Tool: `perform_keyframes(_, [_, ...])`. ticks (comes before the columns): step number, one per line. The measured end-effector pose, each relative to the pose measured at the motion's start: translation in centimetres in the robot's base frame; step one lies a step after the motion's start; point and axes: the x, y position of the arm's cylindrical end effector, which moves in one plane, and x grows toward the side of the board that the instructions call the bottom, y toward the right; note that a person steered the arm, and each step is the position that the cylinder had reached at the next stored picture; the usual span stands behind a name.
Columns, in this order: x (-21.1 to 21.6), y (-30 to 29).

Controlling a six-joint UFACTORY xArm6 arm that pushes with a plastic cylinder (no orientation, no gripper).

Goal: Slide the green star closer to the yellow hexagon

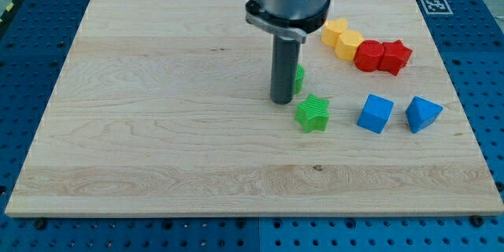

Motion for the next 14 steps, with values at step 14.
perform_keyframes(14, [-10.6,2.4])
